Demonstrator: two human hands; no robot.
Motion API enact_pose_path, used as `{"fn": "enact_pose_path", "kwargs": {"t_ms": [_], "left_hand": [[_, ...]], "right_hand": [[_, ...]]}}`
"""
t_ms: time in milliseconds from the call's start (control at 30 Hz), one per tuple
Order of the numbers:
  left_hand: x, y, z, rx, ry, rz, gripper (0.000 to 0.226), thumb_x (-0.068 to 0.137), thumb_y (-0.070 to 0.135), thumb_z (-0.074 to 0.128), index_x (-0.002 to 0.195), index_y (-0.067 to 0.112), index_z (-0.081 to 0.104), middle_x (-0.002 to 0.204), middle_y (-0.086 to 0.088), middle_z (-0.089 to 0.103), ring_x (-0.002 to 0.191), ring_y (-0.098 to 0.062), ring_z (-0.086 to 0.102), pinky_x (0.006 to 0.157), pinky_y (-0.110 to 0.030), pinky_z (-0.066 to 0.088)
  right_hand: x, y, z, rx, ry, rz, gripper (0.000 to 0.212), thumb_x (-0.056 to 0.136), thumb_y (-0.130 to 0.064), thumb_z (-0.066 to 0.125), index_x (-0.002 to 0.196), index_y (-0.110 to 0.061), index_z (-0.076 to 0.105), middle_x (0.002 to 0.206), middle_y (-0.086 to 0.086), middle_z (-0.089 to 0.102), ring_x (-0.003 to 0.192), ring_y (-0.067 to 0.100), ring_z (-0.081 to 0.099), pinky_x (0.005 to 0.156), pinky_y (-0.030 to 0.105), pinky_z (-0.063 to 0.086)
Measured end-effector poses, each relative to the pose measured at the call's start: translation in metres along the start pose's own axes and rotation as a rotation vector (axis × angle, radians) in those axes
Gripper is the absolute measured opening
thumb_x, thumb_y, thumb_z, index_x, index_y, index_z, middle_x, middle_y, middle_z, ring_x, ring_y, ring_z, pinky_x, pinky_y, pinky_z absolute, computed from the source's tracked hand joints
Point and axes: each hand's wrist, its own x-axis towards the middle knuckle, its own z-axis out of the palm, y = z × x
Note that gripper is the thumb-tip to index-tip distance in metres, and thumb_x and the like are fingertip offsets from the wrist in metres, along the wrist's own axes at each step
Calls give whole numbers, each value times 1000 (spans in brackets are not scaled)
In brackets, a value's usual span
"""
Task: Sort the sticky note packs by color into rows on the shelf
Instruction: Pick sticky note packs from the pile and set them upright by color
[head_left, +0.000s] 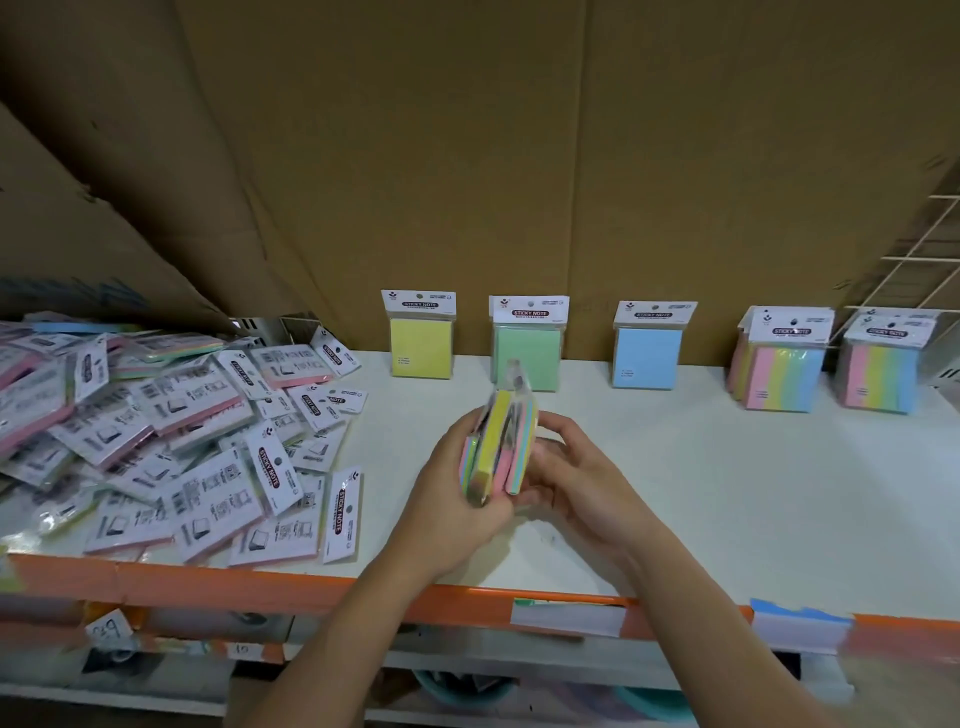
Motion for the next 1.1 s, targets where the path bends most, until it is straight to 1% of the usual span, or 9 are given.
{"fn": "enact_pose_path", "kwargs": {"t_ms": [67, 200, 300, 433, 600, 733, 833, 967, 1100], "left_hand": [[-8, -4, -1, -152, 31, -37, 69, 66, 37, 70, 131, 42, 49, 104, 17, 67, 85, -6, 68, 60, -19, 54], [-23, -18, -1, -444, 93, -210, 67, 67, 26, 78, 131, 21, 58, 117, 2, 71, 110, -18, 68, 85, -32, 58], [-27, -20, 0, -696, 125, -302, 60, 69, 13, 79, 126, 20, 61, 115, -7, 73, 104, -26, 70, 76, -39, 60], [-28, -17, 2, -924, 156, -341, 59, 71, 9, 77, 127, 17, 60, 116, -13, 72, 102, -32, 71, 69, -41, 60], [-24, -16, 5, -932, 168, -348, 56, 75, 11, 69, 130, 9, 58, 118, -19, 70, 103, -36, 70, 70, -42, 60], [-24, -14, 4, -950, 111, -365, 49, 72, 11, 71, 121, 11, 66, 110, -16, 73, 96, -33, 72, 66, -39, 60], [-27, -13, 7, -917, 36, -380, 32, 71, 12, 72, 101, 20, 78, 106, -12, 75, 95, -29, 73, 68, -39, 61], [-32, -12, -5, -902, 103, -410, 52, 71, 12, 70, 123, 10, 64, 110, -16, 73, 97, -32, 72, 77, -46, 61], [-36, -16, -33, -901, 247, -367, 40, 64, 11, 70, 104, 10, 74, 85, -9, 75, 74, -25, 74, 58, -42, 61]], "right_hand": [[2, 0, 6, -232, 72, -2, 37, 95, -25, 64, 130, -23, 53, 115, 17, 66, 84, 13, 68, 67, 24, 55], [1, 2, 10, -306, 102, 45, 37, 88, -32, 69, 120, -16, 63, 104, 5, 73, 87, 6, 71, 68, 17, 53], [-2, 4, 9, -275, 118, 93, 24, 92, -24, 67, 113, -12, 64, 102, 8, 74, 86, 12, 72, 69, 23, 56], [-11, 2, 7, -107, 142, 170, 31, 90, -22, 66, 116, -7, 56, 102, 13, 73, 89, 24, 75, 67, 32, 59], [-24, 2, 2, 8, 109, 170, 50, 78, -25, 70, 119, -4, 50, 102, 15, 74, 91, 30, 74, 68, 36, 58], [-27, -5, -3, -74, 254, 56, 35, 90, -20, 66, 118, -7, 51, 96, 7, 77, 88, 23, 75, 65, 29, 60], [-23, -14, -3, -189, 282, 8, 27, 93, -16, 65, 116, -8, 53, 96, 5, 78, 89, 21, 75, 72, 31, 62], [-12, -21, 7, -378, 263, -12, 17, 93, -23, 67, 107, -13, 64, 102, 12, 73, 96, 25, 72, 86, 42, 59], [17, -27, 17, -497, 316, -69, 16, 91, -24, 70, 98, -9, 68, 86, 18, 63, 76, 19, 61, 67, 27, 50]]}}
